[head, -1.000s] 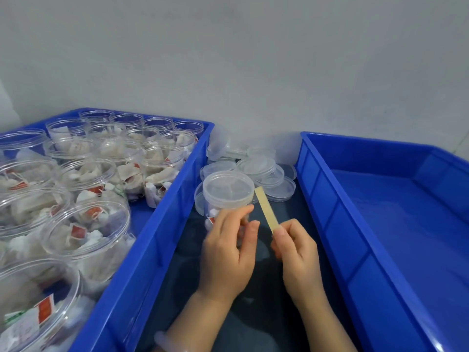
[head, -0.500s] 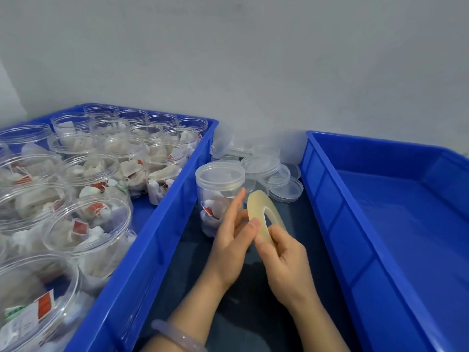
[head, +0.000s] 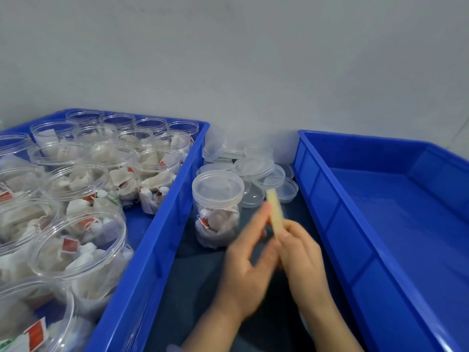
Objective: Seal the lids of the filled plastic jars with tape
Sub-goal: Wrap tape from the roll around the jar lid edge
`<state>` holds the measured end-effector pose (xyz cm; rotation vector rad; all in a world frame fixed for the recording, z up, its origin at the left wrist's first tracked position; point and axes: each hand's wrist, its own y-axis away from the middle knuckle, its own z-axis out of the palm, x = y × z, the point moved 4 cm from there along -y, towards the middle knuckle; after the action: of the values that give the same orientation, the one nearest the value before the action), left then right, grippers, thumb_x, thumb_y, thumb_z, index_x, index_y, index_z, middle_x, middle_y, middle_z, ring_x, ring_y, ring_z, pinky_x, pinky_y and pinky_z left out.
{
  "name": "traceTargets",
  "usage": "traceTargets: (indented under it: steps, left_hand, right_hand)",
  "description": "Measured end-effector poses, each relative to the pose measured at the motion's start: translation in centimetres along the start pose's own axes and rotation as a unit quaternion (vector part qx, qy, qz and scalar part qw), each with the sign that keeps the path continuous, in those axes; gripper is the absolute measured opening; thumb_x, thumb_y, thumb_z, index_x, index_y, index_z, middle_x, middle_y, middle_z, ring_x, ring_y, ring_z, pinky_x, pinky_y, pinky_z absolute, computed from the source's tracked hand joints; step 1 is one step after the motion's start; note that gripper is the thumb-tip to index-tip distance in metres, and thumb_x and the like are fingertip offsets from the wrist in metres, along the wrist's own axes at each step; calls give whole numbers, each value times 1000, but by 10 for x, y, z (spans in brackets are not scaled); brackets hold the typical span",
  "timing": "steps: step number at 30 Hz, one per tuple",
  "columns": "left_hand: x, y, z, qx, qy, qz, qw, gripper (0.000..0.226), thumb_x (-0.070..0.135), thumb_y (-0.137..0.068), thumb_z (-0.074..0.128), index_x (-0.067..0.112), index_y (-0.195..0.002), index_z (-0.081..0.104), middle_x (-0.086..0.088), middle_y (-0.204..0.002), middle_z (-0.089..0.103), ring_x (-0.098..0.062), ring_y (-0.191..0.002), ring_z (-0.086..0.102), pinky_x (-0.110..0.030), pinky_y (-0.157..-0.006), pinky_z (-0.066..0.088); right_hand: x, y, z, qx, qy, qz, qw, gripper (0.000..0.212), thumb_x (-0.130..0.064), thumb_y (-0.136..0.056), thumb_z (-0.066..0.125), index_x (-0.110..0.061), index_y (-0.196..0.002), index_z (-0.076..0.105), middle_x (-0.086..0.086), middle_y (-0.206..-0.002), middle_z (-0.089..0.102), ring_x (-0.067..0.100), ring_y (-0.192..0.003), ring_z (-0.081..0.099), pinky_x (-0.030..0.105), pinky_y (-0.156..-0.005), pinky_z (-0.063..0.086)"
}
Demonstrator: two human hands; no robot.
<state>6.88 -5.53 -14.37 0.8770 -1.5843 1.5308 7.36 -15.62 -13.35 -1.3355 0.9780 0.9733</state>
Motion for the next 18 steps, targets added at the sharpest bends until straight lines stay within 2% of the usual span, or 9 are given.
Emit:
traceTargets:
  steps: [2, 3, 6, 9, 10, 12, 14, 16, 18]
  left_hand:
    - [-1, 6, 17, -82, -13, -6, 997, 63, 15, -87, 60, 38, -140, 36, 12, -147, 43, -10, -136, 40, -41, -111, 36]
    - [1, 7, 20, -92, -26, 9, 995, 65, 10, -86, 60, 40, -140, 37, 12, -145, 45, -11, -133, 43, -43, -109, 39]
    - [14, -1, 16, -81, -25, 56, 995, 59, 17, -89, 54, 38, -141, 36, 7, -141, 48, -15, -129, 48, -43, -103, 44]
    - [29, -8, 5, -63, -19, 79, 995, 54, 31, -92, 43, 42, -143, 27, 10, -140, 43, -16, -132, 42, -36, -103, 42]
    - [33, -10, 0, -55, -31, 85, 994, 50, 34, -93, 41, 42, -141, 29, 11, -136, 46, -14, -129, 44, -30, -101, 43]
    - [36, -14, -11, -39, -53, 78, 995, 46, 39, -92, 43, 44, -137, 32, 13, -123, 52, -11, -120, 52, -20, -94, 46]
    - [34, -16, -18, -16, -99, 73, 992, 42, 40, -93, 50, 47, -132, 36, 17, -111, 53, -4, -109, 56, -13, -87, 46]
    - [29, -16, -22, 10, -113, 57, 992, 37, 38, -91, 57, 47, -124, 43, 18, -106, 56, 1, -101, 57, -9, -82, 45]
    - [26, -14, -25, 48, -90, 45, 994, 35, 35, -82, 62, 44, -115, 54, 18, -101, 63, 3, -95, 60, -9, -79, 46]
  right_hand:
    - [0, -4, -10, 11, -112, 55, 992, 25, -16, -74, 48, -11, -89, 68, 2, -68, 61, 11, -62, 57, 21, -54, 48]
    - [-3, -5, -14, 3, -140, 63, 988, 25, -14, -69, 47, -11, -83, 67, 2, -67, 58, 11, -61, 56, 23, -55, 48]
    - [-11, -6, -15, -46, -103, 7, 994, 26, -9, -60, 45, -8, -78, 63, 7, -71, 58, 20, -66, 54, 28, -57, 46]
    - [-16, -1, -3, -77, -40, -76, 993, 45, 0, -71, 44, -18, -104, 68, 11, -86, 66, 37, -75, 57, 44, -60, 49]
    - [-16, 1, -2, -73, -27, -92, 993, 42, -6, -77, 46, -21, -110, 67, 13, -92, 66, 40, -82, 59, 48, -67, 51]
    - [-15, 3, -2, -52, 7, -102, 993, 33, -26, -84, 51, -25, -113, 66, 10, -96, 67, 32, -86, 62, 43, -73, 52]
    - [-12, 5, -3, -50, 68, -113, 990, 28, -38, -84, 51, -36, -107, 67, 6, -88, 66, 22, -73, 60, 36, -64, 51]
    - [-11, 5, -2, -59, 112, -127, 984, 23, -40, -83, 52, -50, -100, 63, 6, -83, 62, 21, -62, 54, 36, -56, 46]
    - [-11, 5, -3, -63, 142, -143, 977, 26, -38, -82, 52, -56, -100, 60, 3, -80, 61, 15, -58, 52, 31, -53, 44]
